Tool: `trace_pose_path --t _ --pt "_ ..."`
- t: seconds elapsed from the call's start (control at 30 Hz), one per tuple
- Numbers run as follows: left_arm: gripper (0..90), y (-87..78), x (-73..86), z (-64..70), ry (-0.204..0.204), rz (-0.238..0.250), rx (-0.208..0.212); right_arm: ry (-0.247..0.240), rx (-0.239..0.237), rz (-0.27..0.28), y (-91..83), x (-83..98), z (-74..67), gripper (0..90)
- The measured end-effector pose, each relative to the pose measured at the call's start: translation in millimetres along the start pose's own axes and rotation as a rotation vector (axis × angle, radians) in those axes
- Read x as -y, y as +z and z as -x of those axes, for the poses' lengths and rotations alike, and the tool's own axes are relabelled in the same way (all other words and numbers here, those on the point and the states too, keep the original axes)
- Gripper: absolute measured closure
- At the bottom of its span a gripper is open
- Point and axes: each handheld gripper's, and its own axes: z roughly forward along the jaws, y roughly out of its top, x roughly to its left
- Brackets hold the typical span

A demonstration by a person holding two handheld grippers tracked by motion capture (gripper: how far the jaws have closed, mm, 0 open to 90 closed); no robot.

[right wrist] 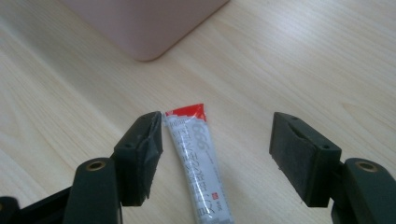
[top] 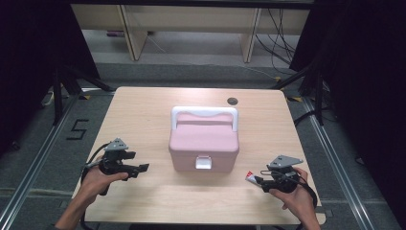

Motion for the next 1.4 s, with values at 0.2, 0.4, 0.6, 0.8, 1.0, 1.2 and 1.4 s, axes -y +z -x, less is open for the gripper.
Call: trace_pose_path --t 0.2,0.4,0.6,0.8,1.0,1.2,1.4 --pt "21.1 -7.0 -14.6 0.4 0.004 0.005 0.024 0.02 -0.013 0.031 -0.5 3.3 -8.0 32.6" --pt "20.3 -23.3 -41.1 4.6 0.067 -0.004 0.023 0.008 -0.03 0.102 -1.6 5.7 -15.5 29.7" --pt "20.5 -27.6 -69.1 12.6 0.138 -0.042 0.039 0.038 -0.033 0.107 -3.4 8.3 -17.5 29.2" --pt "22.9 -26.6 -94.6 11.3 0.19 -0.057 0.051 -0.002 -0.025 0.118 -3.1 9.2 -15.9 29.2" --pt "24.1 -26.4 -116.3 7.0 0.21 -0.061 0.063 -0.016 -0.03 0.104 1.5 9.3 -18.0 29.4" --pt "22.6 -21.8 -135.4 7.0 0.237 -0.074 0.084 0.014 -0.041 0.091 3.6 11.3 -18.7 29.4" --pt "22.4 -17.0 -158.3 13.6 0.281 -0.085 0.09 -0.001 -0.038 0.089 3.3 11.7 -17.1 29.6"
